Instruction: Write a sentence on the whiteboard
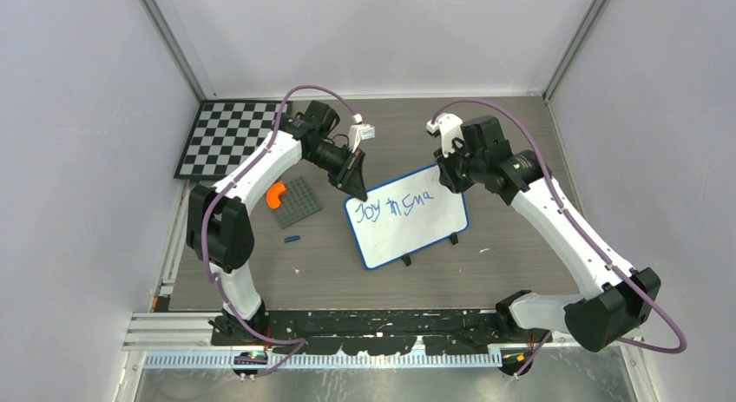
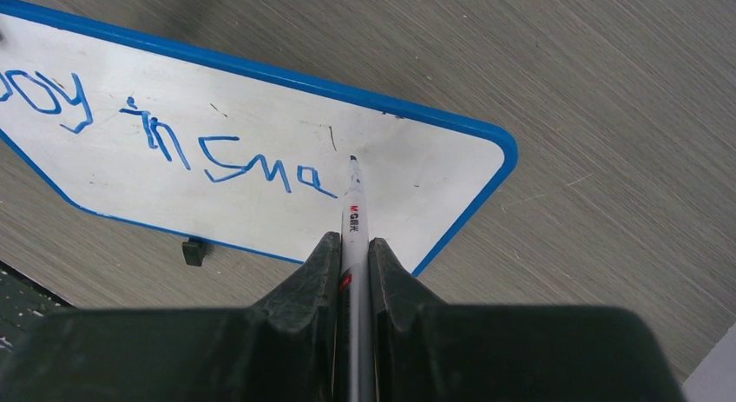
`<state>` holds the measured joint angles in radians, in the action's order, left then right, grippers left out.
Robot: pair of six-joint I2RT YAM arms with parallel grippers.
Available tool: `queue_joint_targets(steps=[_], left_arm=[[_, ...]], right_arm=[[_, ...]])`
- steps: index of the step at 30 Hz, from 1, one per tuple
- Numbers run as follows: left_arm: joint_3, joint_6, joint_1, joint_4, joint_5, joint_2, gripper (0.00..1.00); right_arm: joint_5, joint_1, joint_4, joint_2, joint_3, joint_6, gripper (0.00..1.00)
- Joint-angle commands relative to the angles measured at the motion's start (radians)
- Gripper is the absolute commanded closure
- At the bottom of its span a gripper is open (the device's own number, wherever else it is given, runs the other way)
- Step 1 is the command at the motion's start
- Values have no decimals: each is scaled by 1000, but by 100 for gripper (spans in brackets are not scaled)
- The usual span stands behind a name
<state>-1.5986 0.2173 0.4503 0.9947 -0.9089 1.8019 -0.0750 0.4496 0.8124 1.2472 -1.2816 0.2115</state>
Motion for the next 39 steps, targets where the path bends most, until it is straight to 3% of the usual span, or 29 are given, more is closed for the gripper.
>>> queue_joint_targets(steps=[1,15,27,39], left_arm=[[1,10,23,13,27,2,100],[3,8,23,11,25,8,100],[0,10,23,15,21,5,100],[8,11,23,14,25,-5,100]], right_arm=[[11,-2,-57,8,1,-8,100],[30,-3,-31,-18,128,27,100],[53,-2,35,-38,-24,55,100],[69,-2,-36,18,-14,54,100]])
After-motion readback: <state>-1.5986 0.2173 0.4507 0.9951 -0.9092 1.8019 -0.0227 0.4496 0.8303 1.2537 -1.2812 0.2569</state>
